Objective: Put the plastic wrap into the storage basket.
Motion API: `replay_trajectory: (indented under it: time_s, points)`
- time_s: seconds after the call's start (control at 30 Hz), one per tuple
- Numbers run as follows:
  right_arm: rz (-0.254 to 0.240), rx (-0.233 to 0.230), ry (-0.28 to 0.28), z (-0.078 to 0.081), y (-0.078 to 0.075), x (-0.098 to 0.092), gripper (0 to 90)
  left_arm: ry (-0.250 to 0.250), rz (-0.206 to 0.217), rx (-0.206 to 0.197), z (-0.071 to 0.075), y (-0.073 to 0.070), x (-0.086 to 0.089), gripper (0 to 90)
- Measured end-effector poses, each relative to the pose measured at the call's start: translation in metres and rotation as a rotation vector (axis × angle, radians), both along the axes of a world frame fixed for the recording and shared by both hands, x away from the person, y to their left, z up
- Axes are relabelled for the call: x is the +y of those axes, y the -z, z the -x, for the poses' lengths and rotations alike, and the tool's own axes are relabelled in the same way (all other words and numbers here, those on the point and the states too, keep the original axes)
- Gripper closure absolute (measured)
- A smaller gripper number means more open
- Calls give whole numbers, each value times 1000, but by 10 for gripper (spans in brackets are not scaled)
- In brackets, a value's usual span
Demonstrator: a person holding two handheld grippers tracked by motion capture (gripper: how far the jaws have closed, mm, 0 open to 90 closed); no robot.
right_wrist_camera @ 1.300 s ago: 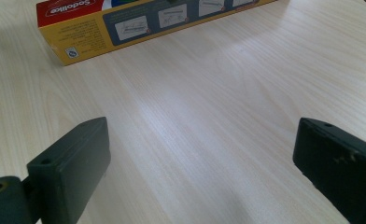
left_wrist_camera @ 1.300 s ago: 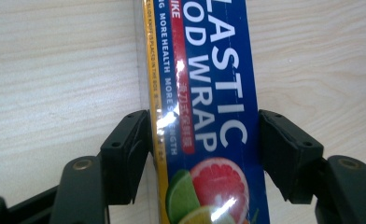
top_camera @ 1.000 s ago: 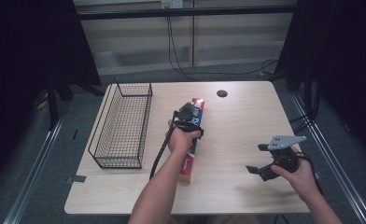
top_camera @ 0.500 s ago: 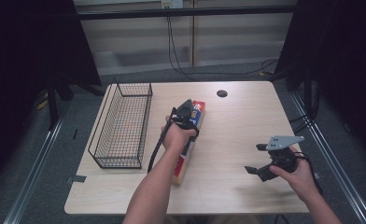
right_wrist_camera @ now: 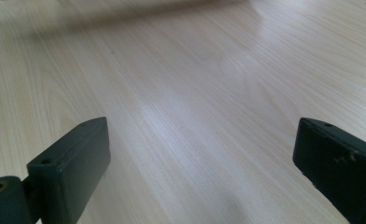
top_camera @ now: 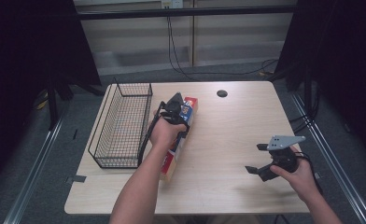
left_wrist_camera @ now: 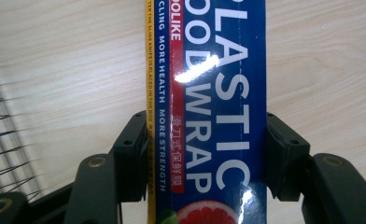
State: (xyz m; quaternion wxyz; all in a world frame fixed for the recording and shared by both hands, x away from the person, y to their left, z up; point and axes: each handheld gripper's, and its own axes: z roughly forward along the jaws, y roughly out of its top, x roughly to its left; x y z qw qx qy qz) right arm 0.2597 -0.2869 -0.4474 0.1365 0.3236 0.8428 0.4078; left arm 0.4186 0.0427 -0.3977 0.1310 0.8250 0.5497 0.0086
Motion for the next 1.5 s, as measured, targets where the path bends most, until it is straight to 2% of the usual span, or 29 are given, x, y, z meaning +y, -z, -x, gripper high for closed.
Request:
replay_trajectory:
  time_s: [0.33, 1.1, 1.5]
  points:
    - [-3, -3, -3, -1, 0, 1, 38, -29, 5, -6, 2, -19, 14, 432]
    - [-5, -1, -12, 0, 0, 2, 38, -57, 2, 2, 2, -44, 35, 432]
    - [-8, -4, -9, 0, -1, 2, 38, -73, 2, -11, 3, -57, 47, 431]
